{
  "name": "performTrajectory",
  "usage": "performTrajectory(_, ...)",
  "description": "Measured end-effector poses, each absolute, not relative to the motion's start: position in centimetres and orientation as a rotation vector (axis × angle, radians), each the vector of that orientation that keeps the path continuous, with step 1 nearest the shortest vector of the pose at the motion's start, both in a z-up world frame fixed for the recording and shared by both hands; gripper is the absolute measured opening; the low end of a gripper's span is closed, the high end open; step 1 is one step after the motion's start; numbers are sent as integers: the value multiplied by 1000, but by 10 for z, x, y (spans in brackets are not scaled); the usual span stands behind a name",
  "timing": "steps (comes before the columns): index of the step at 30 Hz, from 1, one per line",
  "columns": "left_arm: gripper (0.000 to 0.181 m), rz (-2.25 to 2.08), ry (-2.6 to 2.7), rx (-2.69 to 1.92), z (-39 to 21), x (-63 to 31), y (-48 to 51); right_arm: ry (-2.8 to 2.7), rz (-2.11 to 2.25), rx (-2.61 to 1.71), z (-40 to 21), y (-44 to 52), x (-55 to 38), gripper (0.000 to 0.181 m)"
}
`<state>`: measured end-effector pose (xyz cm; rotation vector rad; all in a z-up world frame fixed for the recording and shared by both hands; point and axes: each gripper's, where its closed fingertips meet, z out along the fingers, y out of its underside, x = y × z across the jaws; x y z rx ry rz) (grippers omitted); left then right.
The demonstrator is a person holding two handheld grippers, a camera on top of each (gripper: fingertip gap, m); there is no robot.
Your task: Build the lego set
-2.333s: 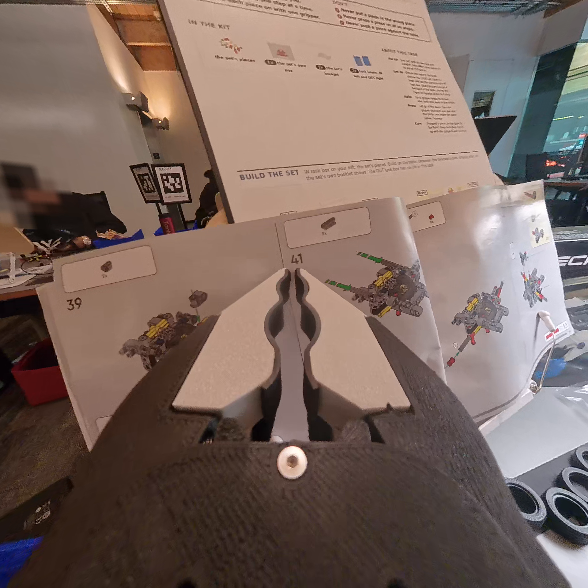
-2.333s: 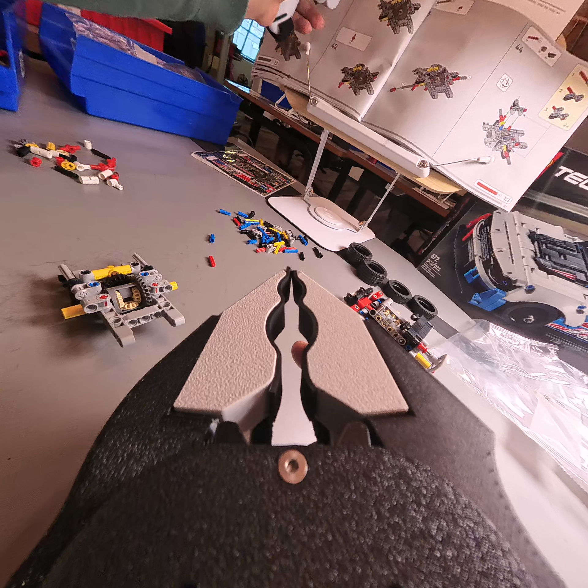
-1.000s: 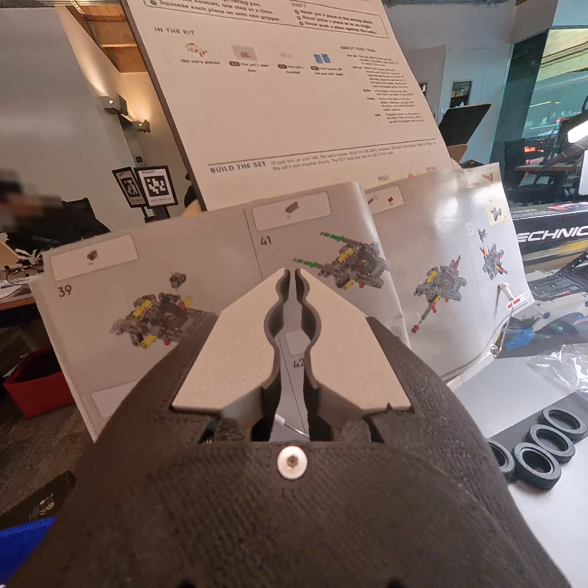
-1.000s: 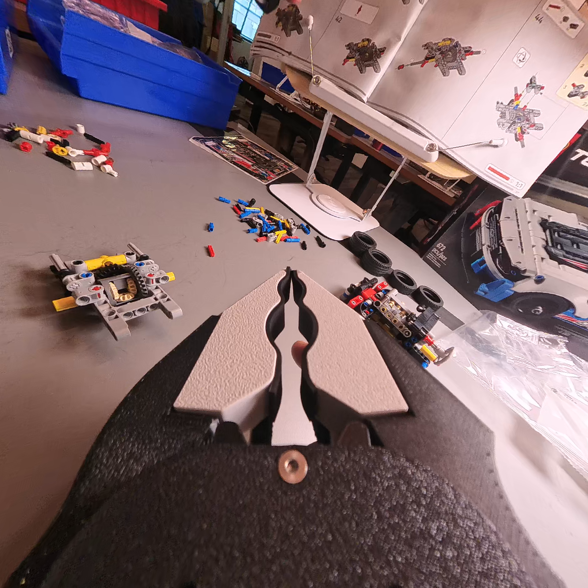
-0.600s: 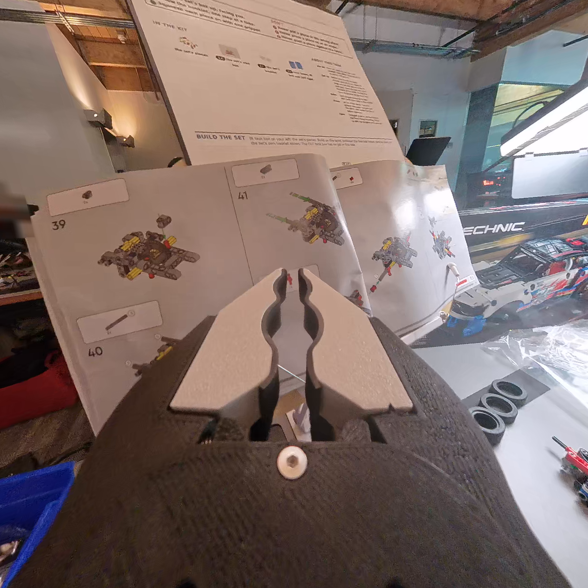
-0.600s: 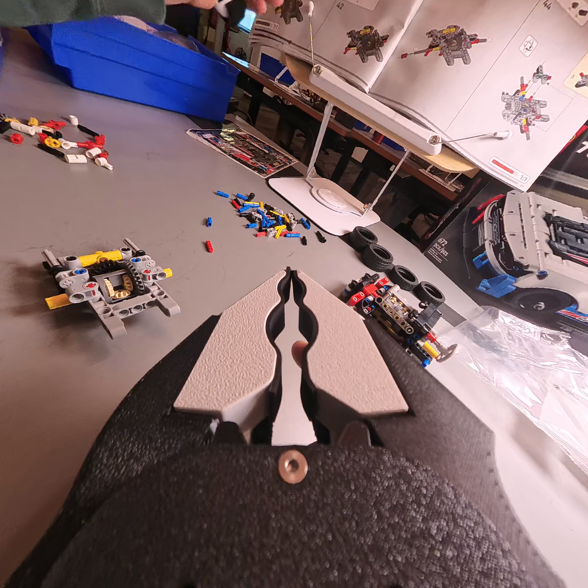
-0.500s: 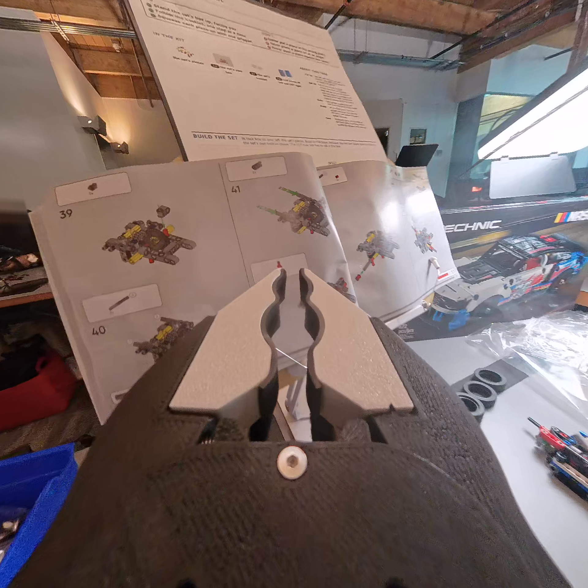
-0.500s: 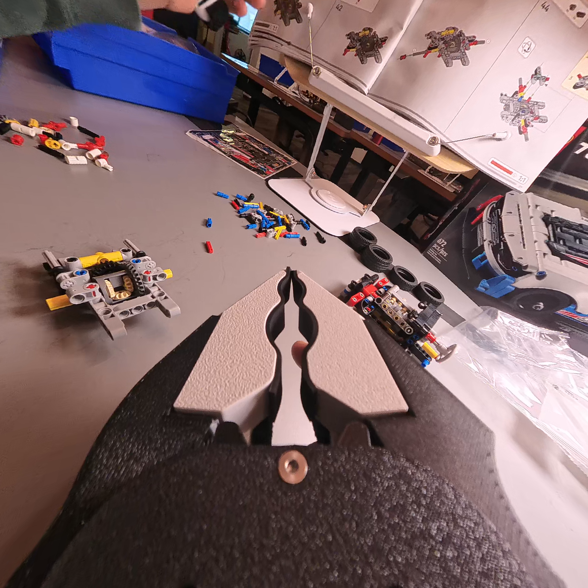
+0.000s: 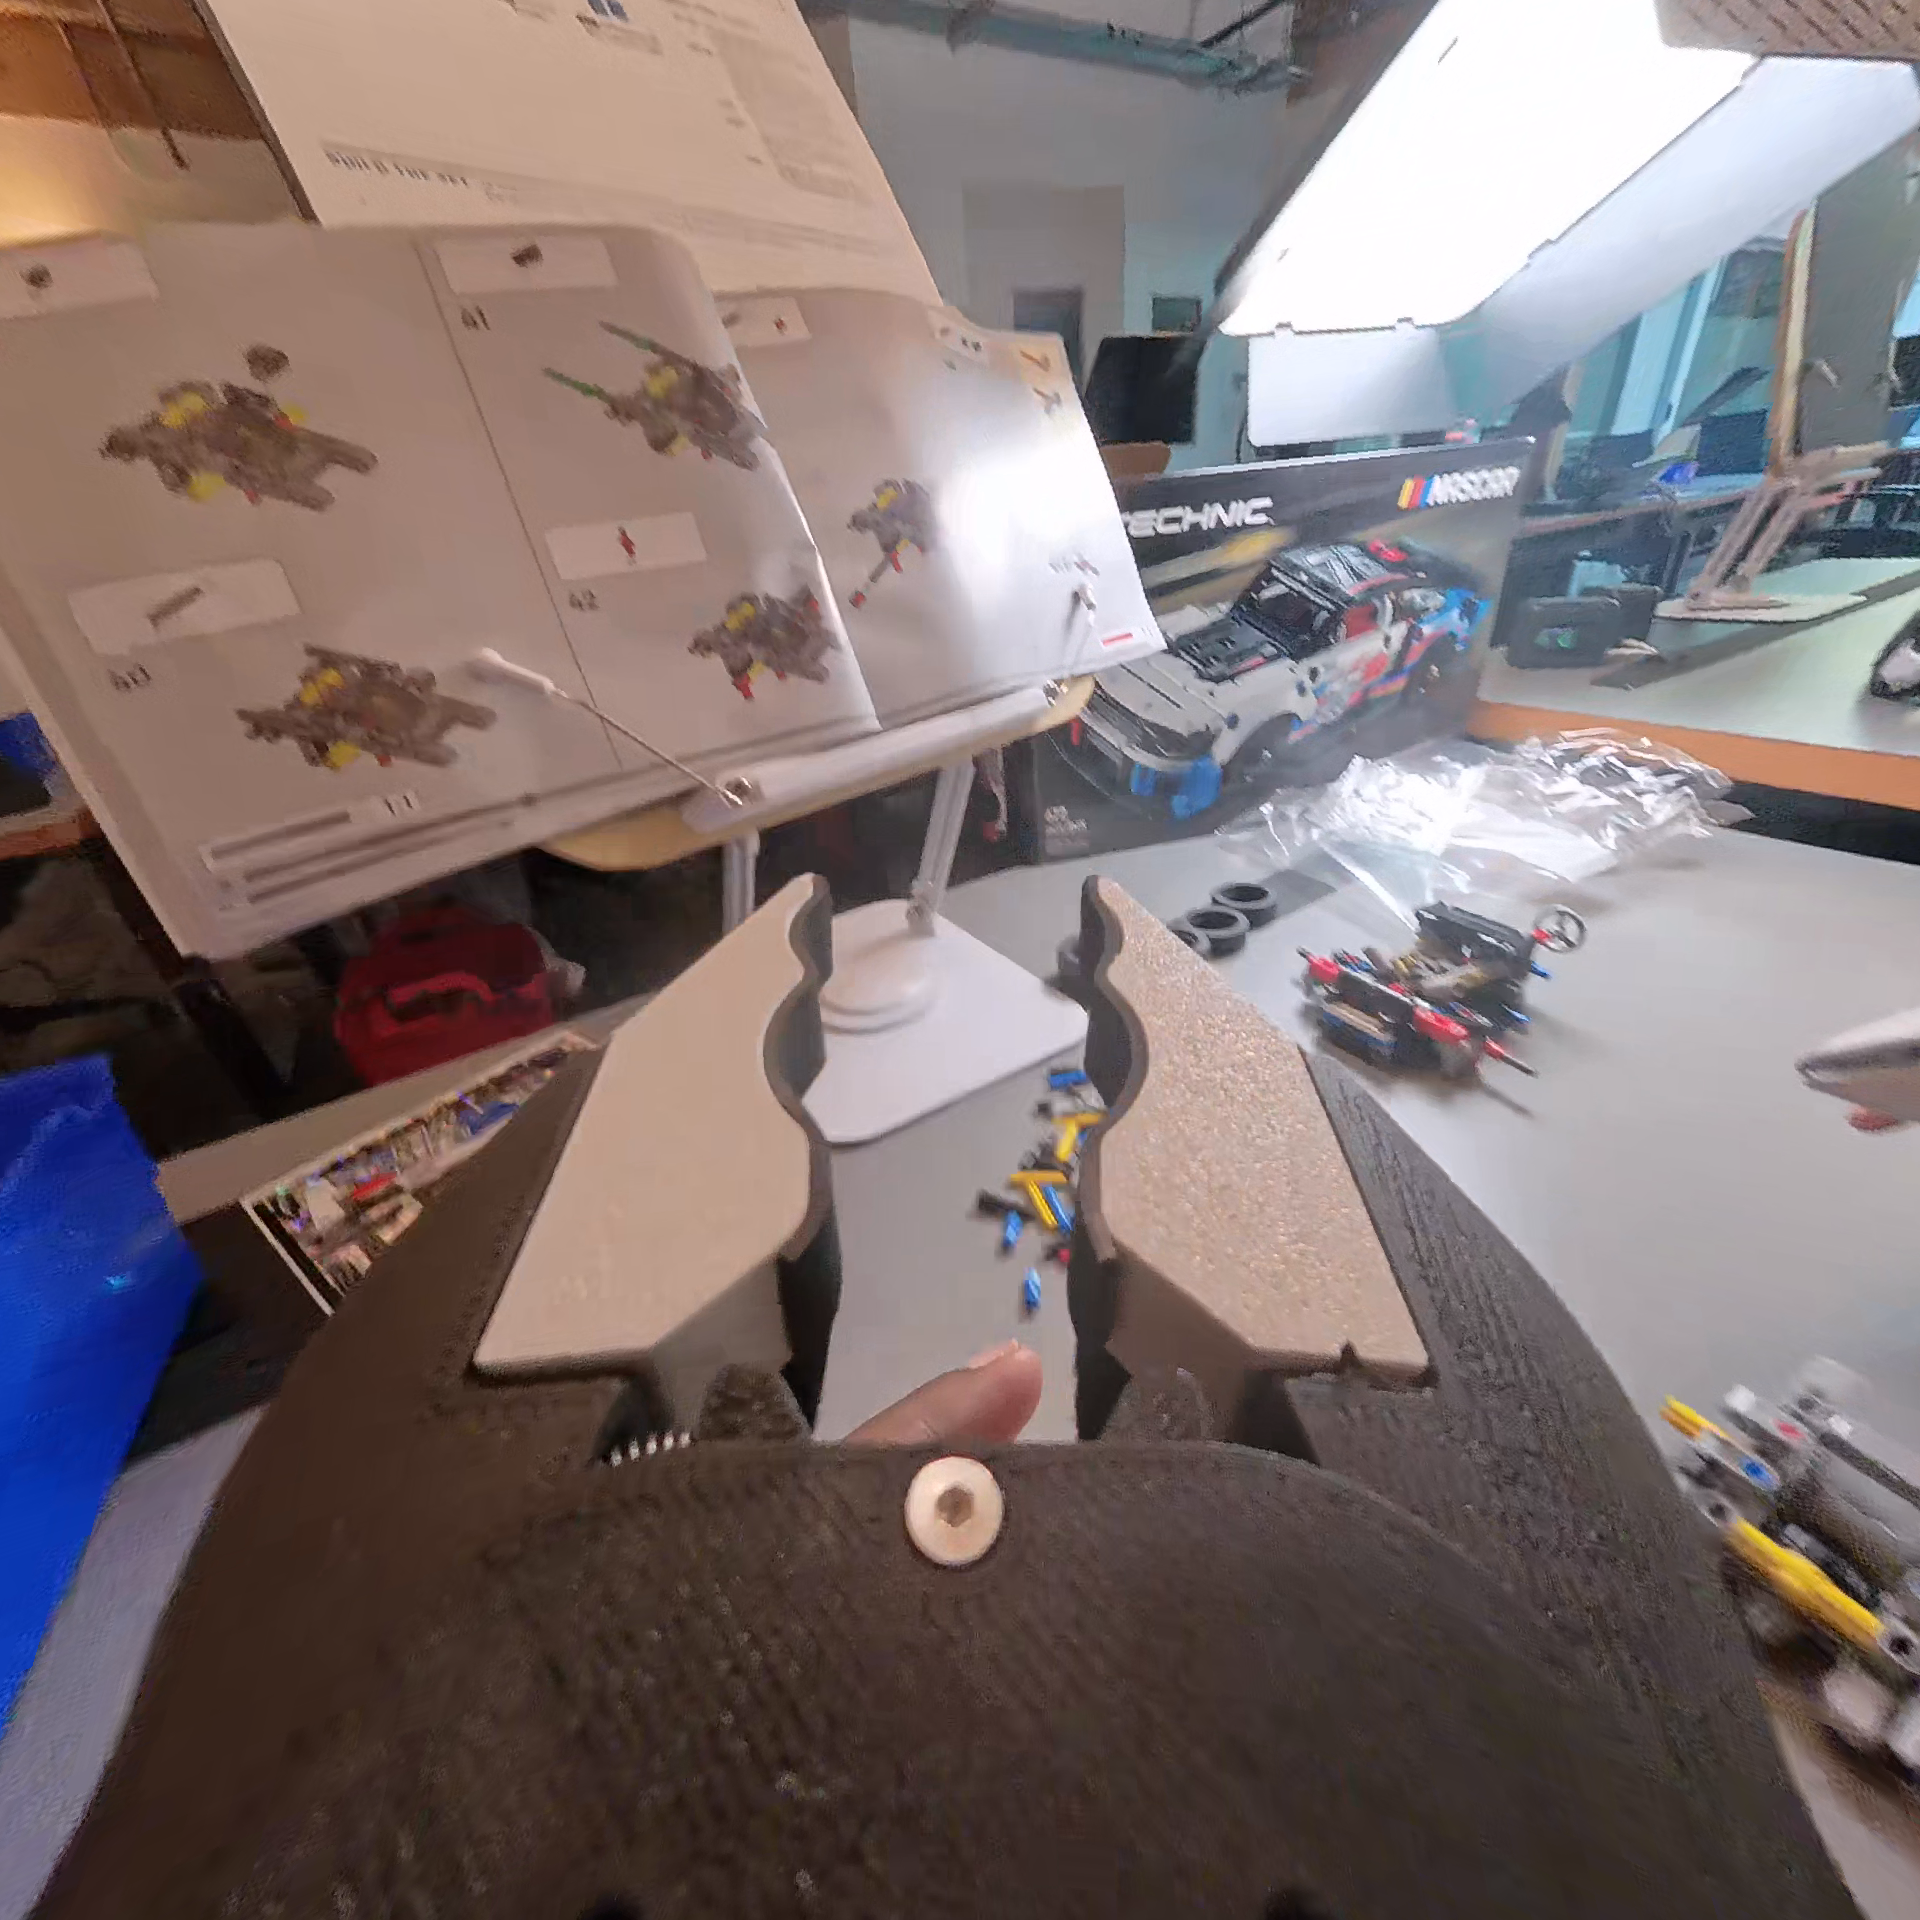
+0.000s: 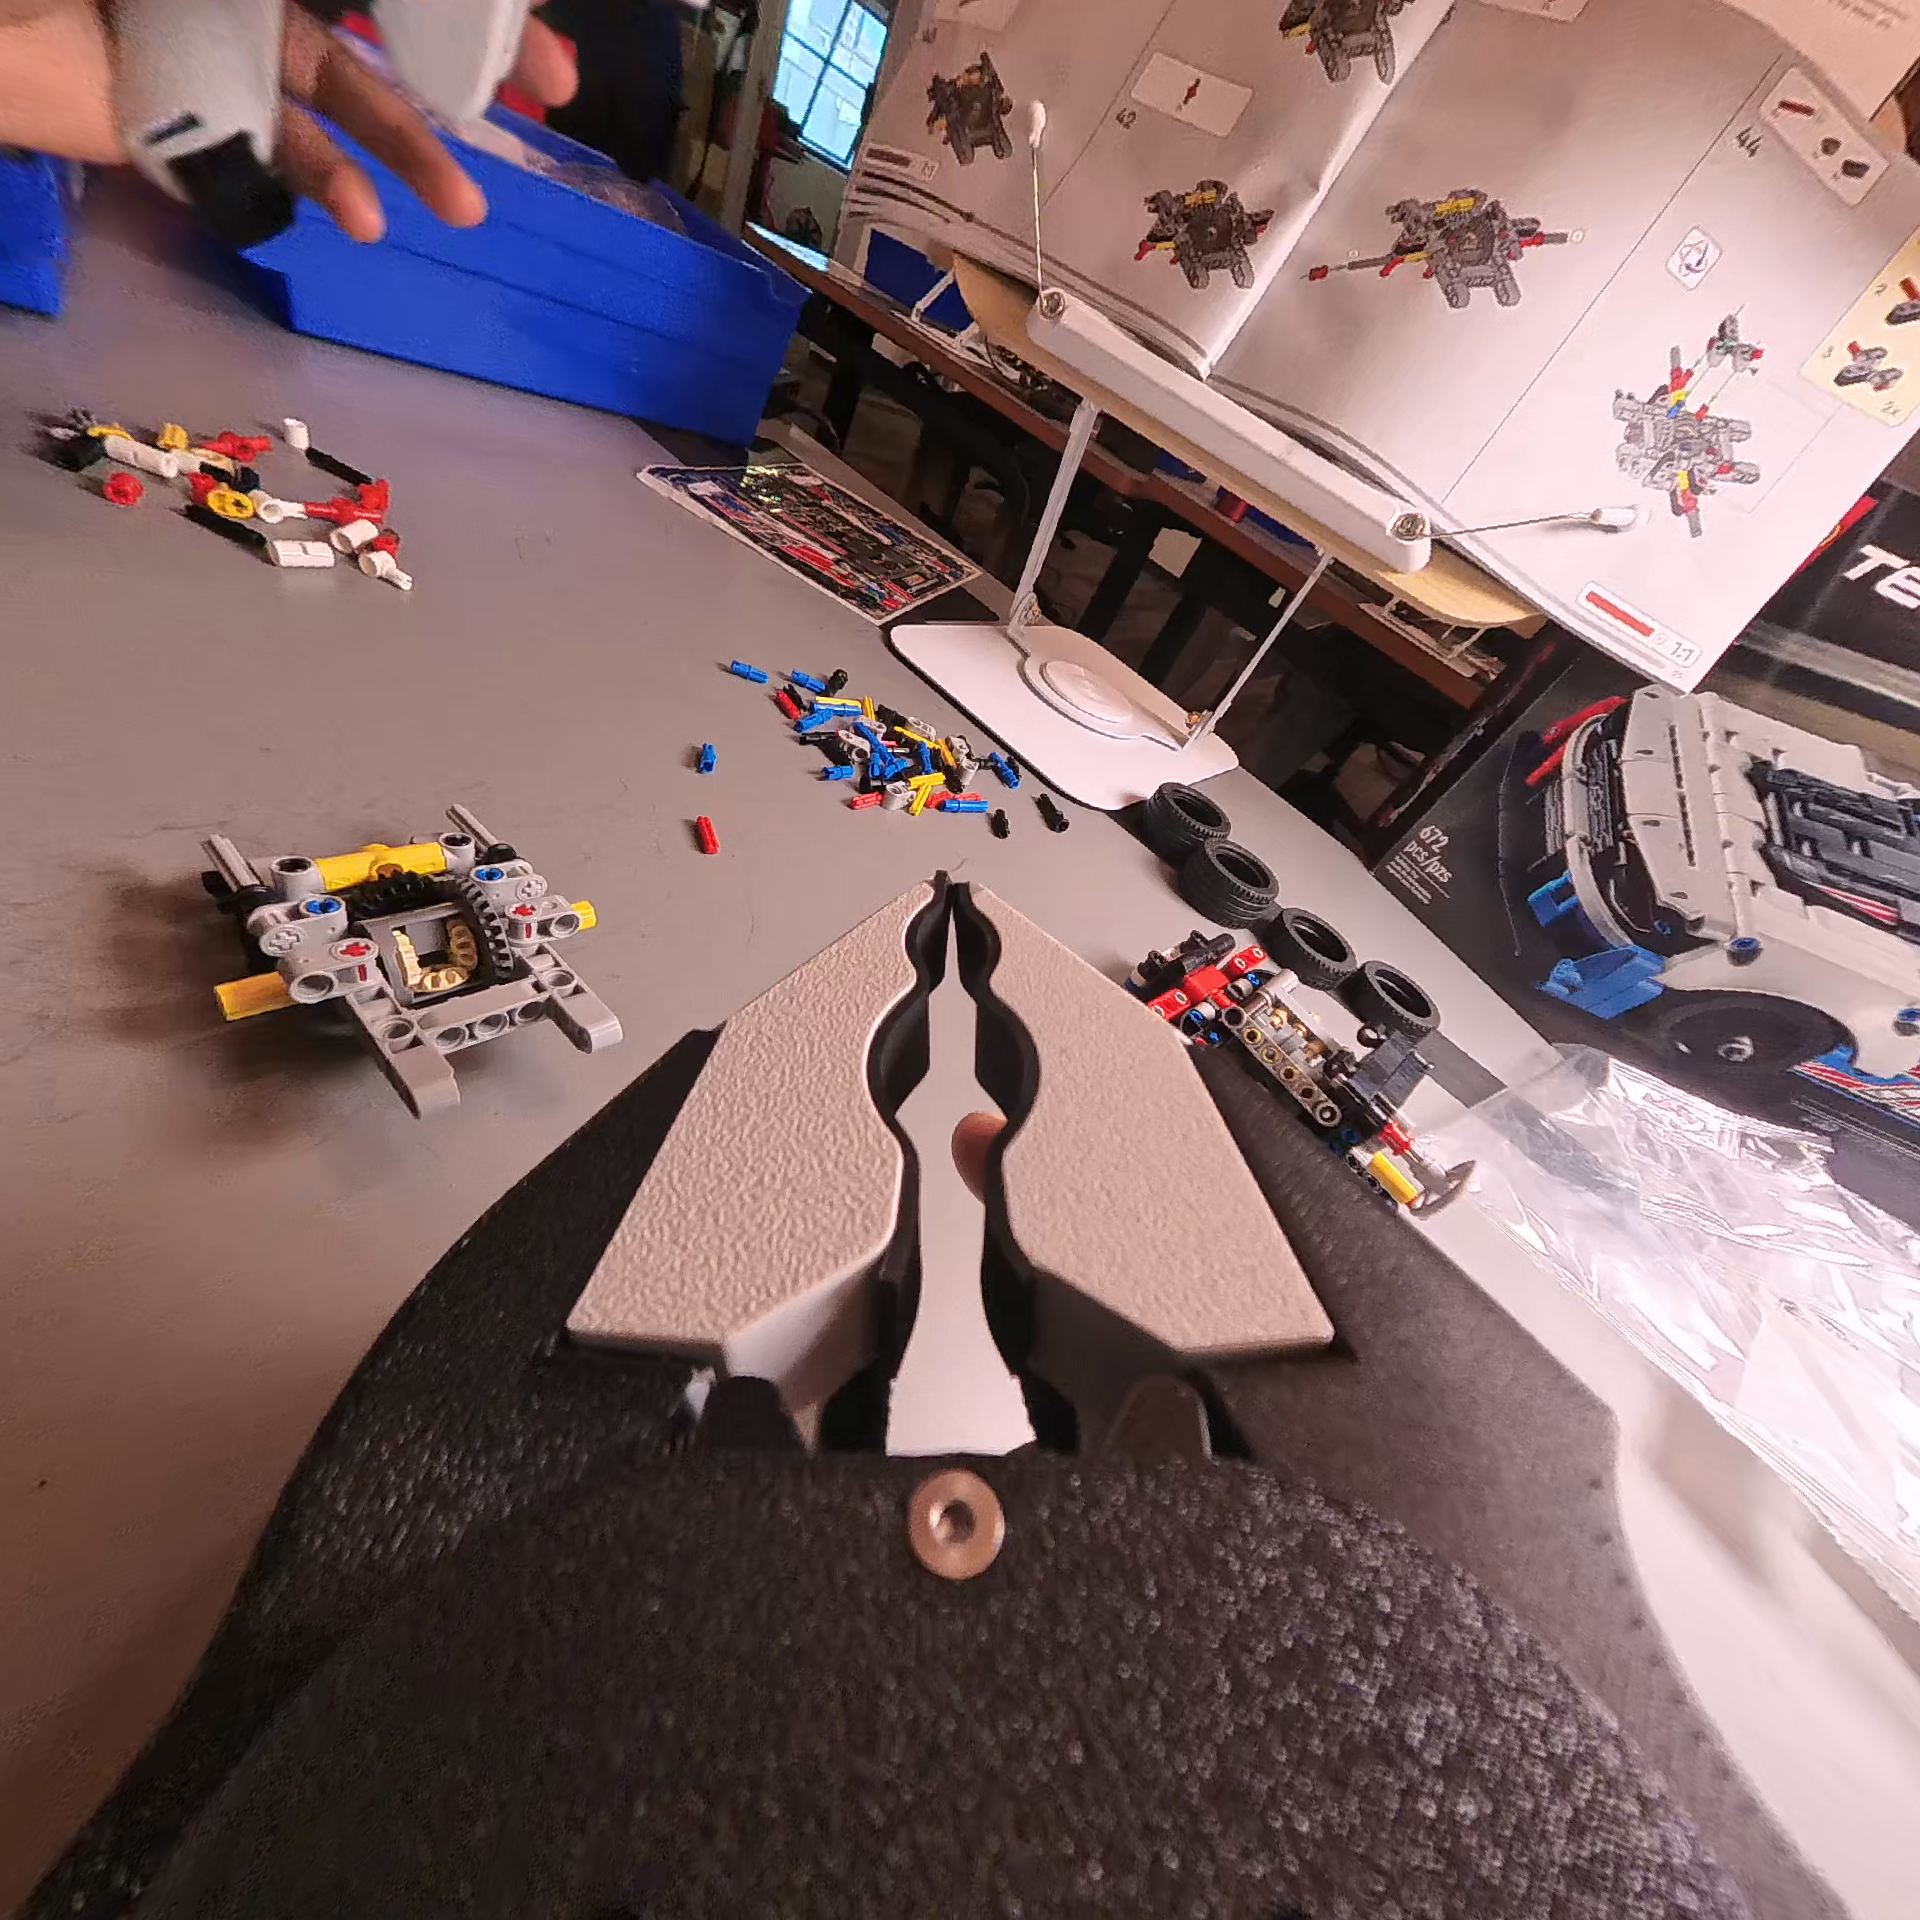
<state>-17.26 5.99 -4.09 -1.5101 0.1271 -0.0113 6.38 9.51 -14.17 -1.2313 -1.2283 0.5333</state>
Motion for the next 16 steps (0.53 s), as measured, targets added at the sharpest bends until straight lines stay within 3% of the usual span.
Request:
performTrajectory(7,54,-152,16,-1571,-90,-134,2,-1234,536,-1238,-144,94,62,0)
performTrajectory(16,63,-158,141,-1586,-123,-121,1,-1251,484,-1261,-154,98,59,0)
